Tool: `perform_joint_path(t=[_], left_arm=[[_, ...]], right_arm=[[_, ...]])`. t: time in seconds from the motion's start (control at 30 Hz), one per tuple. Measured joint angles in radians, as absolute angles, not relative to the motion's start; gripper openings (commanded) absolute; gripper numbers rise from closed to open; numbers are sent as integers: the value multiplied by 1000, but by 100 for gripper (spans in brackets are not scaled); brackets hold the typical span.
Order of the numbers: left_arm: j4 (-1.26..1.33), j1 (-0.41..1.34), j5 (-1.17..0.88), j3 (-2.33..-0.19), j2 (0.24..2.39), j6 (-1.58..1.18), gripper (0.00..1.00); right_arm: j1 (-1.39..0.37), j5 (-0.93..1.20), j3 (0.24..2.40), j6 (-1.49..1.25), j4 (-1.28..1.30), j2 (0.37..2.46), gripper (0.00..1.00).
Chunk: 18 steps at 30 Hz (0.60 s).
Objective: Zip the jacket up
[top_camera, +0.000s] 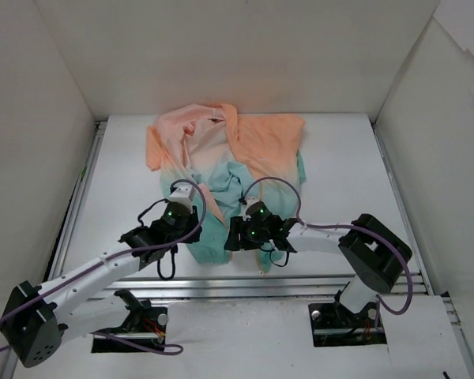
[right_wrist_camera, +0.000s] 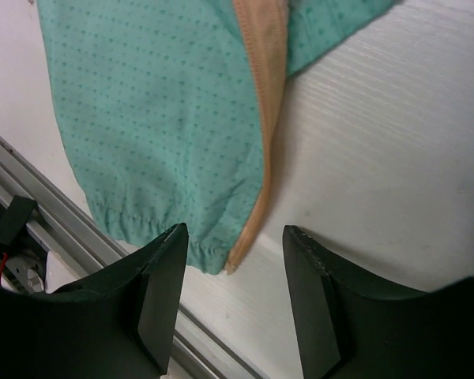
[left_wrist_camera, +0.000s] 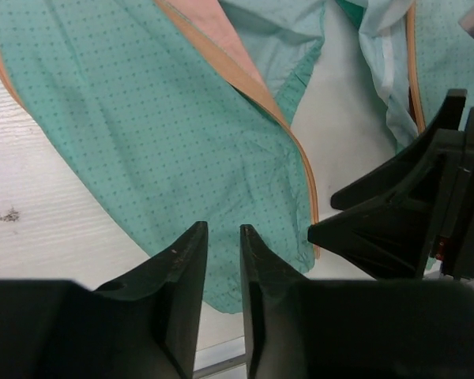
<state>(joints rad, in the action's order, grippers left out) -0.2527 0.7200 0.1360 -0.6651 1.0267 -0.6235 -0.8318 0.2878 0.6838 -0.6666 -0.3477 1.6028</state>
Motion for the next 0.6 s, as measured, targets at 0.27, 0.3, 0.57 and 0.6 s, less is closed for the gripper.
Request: perform_joint_path(t=[0.27,0.3,0.57,0.6], left_arm=[[-229,840,176,-646,1031,-546,32],[-220,852,183,-636,1029,-534,33],[-154,924,171,-598,1102,-421,43],[-139,936,173,-599,1120,-416,43]], right_arm=[[-892,194,711,-680,-363,1643,10],[-891,185,711,-678,-362,1650,0],[-806,136,703,-639,-309,1579,37],[-800,134,703,-628,-302,1570,42]])
